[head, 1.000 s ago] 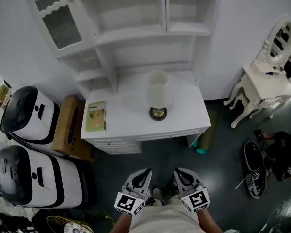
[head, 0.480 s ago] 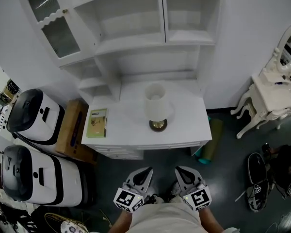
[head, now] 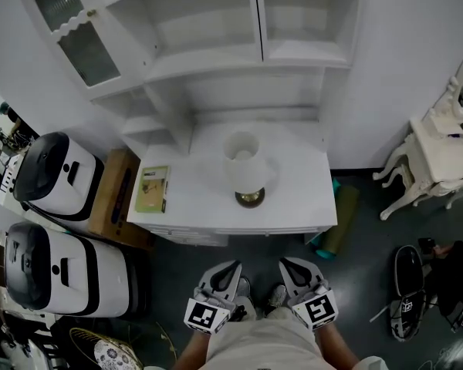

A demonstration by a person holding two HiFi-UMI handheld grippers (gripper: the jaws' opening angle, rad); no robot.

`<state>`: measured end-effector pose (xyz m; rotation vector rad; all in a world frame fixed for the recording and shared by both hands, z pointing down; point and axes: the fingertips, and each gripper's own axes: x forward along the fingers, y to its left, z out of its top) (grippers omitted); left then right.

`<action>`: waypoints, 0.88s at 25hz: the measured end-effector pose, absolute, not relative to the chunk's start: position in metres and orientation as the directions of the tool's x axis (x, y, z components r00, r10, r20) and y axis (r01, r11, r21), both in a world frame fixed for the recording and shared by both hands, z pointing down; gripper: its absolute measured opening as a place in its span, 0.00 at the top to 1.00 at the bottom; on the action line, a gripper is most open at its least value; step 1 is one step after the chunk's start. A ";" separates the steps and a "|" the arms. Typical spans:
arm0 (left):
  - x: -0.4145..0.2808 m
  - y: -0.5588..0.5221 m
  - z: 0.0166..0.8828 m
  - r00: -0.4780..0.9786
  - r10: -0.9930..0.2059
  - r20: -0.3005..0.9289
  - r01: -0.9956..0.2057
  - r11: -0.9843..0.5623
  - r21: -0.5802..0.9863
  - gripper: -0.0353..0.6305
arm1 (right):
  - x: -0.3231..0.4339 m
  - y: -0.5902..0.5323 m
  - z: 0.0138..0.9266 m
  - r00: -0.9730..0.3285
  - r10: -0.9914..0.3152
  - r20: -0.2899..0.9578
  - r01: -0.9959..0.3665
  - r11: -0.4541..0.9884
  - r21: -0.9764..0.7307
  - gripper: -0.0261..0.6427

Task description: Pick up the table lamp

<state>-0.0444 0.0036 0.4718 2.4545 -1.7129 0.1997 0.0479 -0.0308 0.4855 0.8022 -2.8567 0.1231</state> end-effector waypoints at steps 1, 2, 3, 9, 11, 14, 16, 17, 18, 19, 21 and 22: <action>-0.046 0.000 0.472 0.347 -0.920 0.181 -0.938 -0.344 0.050 0.93 | 0.046 -0.034 0.486 -0.841 -0.508 0.188 -0.523 0.852 -0.035 0.94; -0.048 -0.003 0.472 0.354 -0.920 0.169 -0.935 -0.349 0.061 0.93 | 0.044 -0.037 0.487 -0.841 -0.507 0.189 -0.522 0.852 -0.036 0.94; -0.052 -0.007 0.471 0.359 -0.920 0.155 -0.933 -0.352 0.069 0.93 | 0.042 -0.040 0.490 -0.841 -0.507 0.191 -0.521 0.853 -0.034 0.94; -0.078 -0.038 0.474 0.364 -0.927 0.087 -0.931 -0.363 0.033 0.93 | 0.033 -0.062 0.492 -0.795 -0.565 0.221 -0.581 0.814 -0.013 0.94; -0.087 -0.047 0.480 0.371 -0.924 0.091 -0.928 -0.371 0.021 0.93 | 0.028 -0.070 0.493 -0.774 -0.592 0.226 -0.610 0.792 -0.016 0.94; -0.100 -0.060 0.496 0.386 -0.914 0.127 -0.922 -0.388 0.010 0.93 | 0.017 -0.079 0.492 -0.757 -0.607 0.242 -0.629 0.777 -0.019 0.94; -0.109 -0.073 0.498 0.392 -0.911 0.125 -0.919 -0.395 0.006 0.93 | 0.007 -0.085 0.491 -0.755 -0.609 0.243 -0.634 0.772 -0.033 0.94; -0.113 -0.080 0.497 0.395 -0.911 0.114 -0.918 -0.397 0.010 0.93 | 0.002 -0.088 0.491 -0.754 -0.611 0.241 -0.637 0.769 -0.045 0.94; -0.117 -0.087 0.497 0.400 -0.910 0.107 -0.916 -0.401 0.016 0.93 | -0.003 -0.091 0.491 -0.754 -0.612 0.238 -0.640 0.766 -0.056 0.94; -0.121 -0.093 0.499 0.406 -0.908 0.102 -0.913 -0.406 0.021 0.93 | -0.008 -0.094 0.491 -0.753 -0.614 0.237 -0.643 0.763 -0.063 0.94; -0.129 -0.105 0.506 0.416 -0.904 0.099 -0.909 -0.415 0.032 0.93 | -0.017 -0.099 0.492 -0.749 -0.619 0.237 -0.648 0.759 -0.066 0.94; -0.133 -0.111 0.510 0.419 -0.903 0.098 -0.908 -0.417 0.037 0.93 | -0.020 -0.102 0.492 -0.745 -0.623 0.239 -0.652 0.755 -0.064 0.94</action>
